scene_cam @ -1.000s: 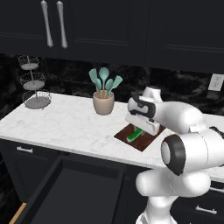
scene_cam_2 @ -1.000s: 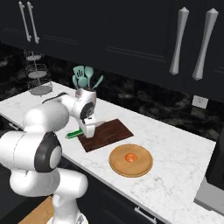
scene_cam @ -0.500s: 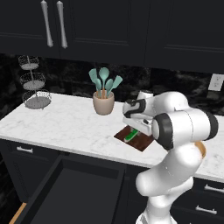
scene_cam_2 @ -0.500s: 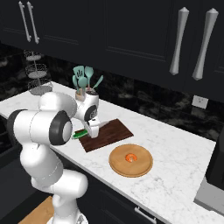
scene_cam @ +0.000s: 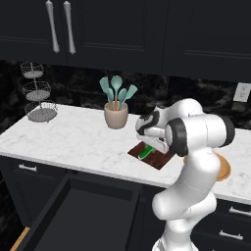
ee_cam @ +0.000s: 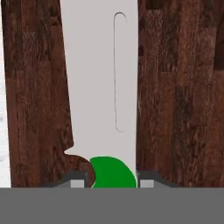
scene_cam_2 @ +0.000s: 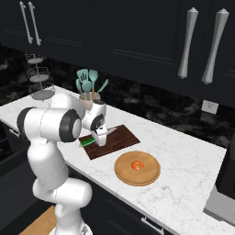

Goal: Pick up the knife from the drawer and place it on the cutting board. Then place the meat from the plate to the cutting board.

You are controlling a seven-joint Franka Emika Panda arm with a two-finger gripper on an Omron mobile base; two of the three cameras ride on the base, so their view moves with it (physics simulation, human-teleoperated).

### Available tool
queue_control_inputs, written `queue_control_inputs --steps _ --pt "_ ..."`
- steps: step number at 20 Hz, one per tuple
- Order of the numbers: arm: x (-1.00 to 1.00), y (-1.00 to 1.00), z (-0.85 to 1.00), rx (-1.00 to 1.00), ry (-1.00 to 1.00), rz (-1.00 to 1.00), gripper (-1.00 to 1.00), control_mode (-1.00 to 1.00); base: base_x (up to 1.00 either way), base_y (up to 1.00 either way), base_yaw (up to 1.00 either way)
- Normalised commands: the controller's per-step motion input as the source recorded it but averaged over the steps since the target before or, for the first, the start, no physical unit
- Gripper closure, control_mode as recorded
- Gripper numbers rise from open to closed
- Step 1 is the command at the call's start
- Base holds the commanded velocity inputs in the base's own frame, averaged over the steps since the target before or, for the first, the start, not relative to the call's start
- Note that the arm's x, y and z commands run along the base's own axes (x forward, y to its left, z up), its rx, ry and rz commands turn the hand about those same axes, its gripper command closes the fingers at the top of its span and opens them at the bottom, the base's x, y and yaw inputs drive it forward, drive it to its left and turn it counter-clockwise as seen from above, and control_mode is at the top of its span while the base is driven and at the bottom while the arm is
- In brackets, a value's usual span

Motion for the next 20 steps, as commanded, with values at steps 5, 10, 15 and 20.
queue_control_inputs --steps 5,10,15,20 --pt "0.34 -0.07 -0.12 0.00 0.00 0.00 -1.00 -1.00 0.00 0.00 0.00" --pt "0.01 0.00 -0.17 0.00 -0.02 0.00 -1.00 -1.00 0.00 0.00 0.00" --pt "-0.62 0.00 0.40 0.00 -0.08 -0.01 -1.00 -1.00 0.00 0.00 0.00" --pt "-1.00 0.00 0.61 0.00 -0.04 0.00 -1.00 -1.00 0.00 0.00 0.00"
